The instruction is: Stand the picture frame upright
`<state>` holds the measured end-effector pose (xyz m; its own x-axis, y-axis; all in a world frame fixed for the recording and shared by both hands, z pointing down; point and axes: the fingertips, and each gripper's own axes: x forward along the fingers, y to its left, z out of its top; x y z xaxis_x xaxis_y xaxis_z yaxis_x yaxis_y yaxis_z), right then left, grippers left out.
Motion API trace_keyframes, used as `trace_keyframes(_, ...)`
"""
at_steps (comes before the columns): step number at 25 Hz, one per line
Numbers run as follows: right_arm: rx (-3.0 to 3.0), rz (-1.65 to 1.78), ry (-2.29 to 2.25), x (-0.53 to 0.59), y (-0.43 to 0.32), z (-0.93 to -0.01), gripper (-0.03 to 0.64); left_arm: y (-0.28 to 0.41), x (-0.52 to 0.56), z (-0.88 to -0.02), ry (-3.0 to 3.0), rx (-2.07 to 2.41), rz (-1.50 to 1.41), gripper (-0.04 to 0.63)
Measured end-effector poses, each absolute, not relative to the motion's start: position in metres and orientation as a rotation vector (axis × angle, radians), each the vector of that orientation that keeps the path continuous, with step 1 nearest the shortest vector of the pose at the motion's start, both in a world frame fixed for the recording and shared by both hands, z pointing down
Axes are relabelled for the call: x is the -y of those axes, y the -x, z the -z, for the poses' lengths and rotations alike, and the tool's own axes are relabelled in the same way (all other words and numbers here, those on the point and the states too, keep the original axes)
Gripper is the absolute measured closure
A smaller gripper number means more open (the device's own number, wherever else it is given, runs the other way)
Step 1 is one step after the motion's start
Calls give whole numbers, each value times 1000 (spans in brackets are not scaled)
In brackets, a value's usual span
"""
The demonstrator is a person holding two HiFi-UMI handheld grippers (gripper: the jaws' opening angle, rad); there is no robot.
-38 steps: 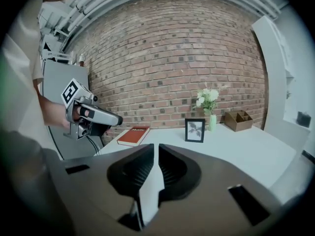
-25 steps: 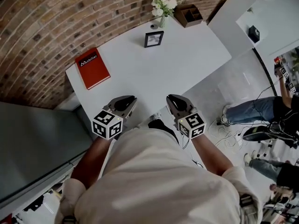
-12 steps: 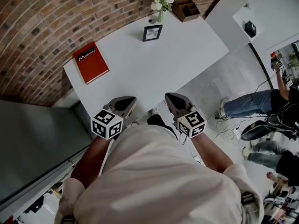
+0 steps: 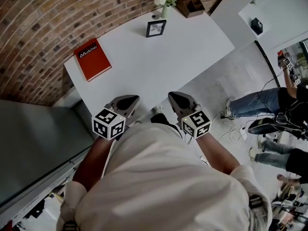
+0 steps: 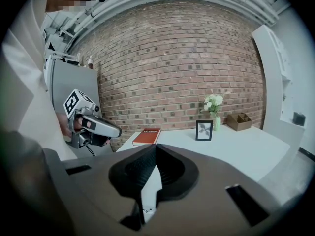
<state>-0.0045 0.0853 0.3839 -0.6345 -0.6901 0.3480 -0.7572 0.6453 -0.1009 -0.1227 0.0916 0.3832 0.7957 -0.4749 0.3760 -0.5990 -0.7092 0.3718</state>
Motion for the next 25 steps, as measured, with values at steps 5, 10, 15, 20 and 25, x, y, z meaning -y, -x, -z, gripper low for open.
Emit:
trace_keyframes(5,2590,-349,-1167,-90,3,-384,612,121,-96,-383,-2509,804,-351,601)
trace_keyframes(10,2591,-346,-1169,-94,3,-387,612,121,-99,-386,-2509,802,-350,601)
trace_keyframes(15,2588,-346,-1171,-98,3,-389,612,122,-102,-388,-2505,799,-353,601)
trace_keyframes(20,2586,-347,-1165,-97,7,-392,612,126,-99,-390,-2499,800,-348,601)
trace_keyframes(25,2584,-344,-1163,-97,9,-391,612,126,-98,-389,-2503,795,-346,601)
